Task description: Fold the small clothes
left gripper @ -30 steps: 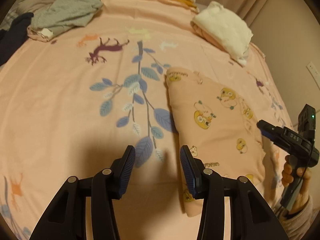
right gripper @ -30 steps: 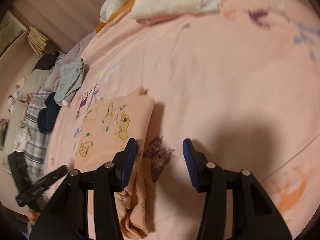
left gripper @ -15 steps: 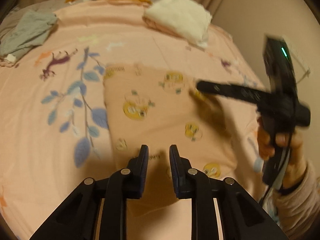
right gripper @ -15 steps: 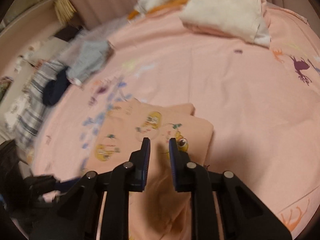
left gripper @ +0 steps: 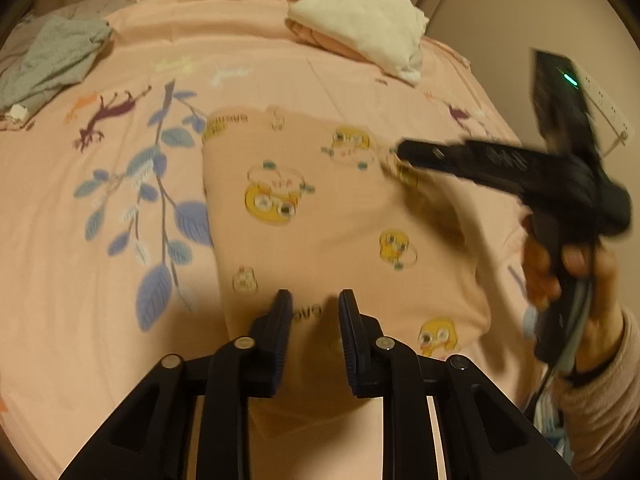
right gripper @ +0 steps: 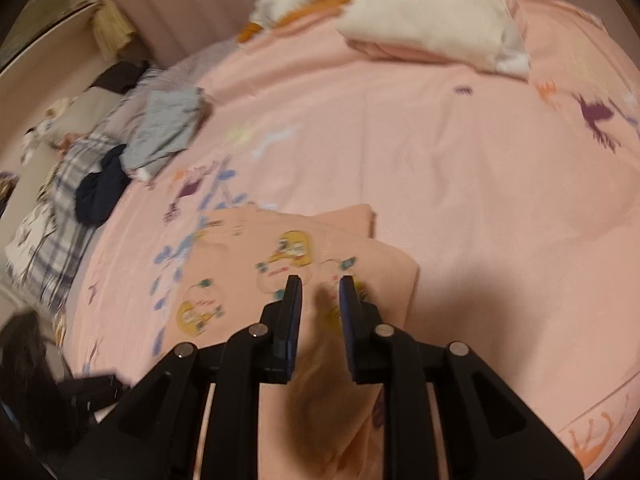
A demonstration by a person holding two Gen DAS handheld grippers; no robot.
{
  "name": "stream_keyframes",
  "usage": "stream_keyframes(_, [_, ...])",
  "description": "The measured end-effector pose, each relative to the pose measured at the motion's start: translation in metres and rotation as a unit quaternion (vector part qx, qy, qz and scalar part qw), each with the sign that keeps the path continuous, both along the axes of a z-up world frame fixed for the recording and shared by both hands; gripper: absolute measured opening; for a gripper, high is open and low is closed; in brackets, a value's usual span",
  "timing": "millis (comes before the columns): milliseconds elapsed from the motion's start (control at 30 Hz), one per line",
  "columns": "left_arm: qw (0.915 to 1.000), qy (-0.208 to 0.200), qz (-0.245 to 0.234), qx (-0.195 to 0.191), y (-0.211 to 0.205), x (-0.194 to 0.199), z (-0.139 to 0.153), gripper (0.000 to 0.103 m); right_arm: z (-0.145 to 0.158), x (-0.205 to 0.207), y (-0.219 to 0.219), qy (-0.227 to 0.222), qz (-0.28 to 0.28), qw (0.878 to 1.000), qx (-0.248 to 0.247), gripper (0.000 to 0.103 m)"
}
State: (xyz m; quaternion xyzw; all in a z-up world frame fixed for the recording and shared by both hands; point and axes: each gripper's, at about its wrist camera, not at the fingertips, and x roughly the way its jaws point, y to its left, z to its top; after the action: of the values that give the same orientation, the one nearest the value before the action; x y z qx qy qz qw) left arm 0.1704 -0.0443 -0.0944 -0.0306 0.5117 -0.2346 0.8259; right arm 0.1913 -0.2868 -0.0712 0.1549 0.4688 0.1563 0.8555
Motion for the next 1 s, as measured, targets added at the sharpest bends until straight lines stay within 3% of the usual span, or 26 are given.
stream_keyframes(133, [0.9998, -0.016, 0.009, 0.003, -0.003, 0.013, 0.005, 0.021, 0.012, -0.024, 0.005, -0.020, 0.036, 0.999, 0.002, 0.021])
stream_keyframes(300, [0.9992, -0.026, 0.026, 0.015, -0.008, 0.039, 0.001, 0.021, 0.008, -0.048, 0.009, -0.015, 0.073, 0.997, 0.010, 0.024])
stream_keyframes(700, [0.9992, -0.012, 0.029, 0.025, -0.008, 0.056, -0.017, 0.021, -0.023, -0.081, 0.030, 0.010, 0.118, 0.990, -0.073, 0.021])
stream_keyframes(867, [0.9987, -0.024, 0.032, 0.030, -0.007, 0.062, -0.011, 0.021, -0.011, -0.093, 0.031, 0.001, 0.140, 0.989, -0.049, 0.024])
stream_keyframes(1000, [0.9989, -0.009, 0.040, 0.025, -0.004, 0.072, -0.019, 0.021, -0.024, -0.100, 0.039, 0.017, 0.150, 0.986, -0.067, 0.024])
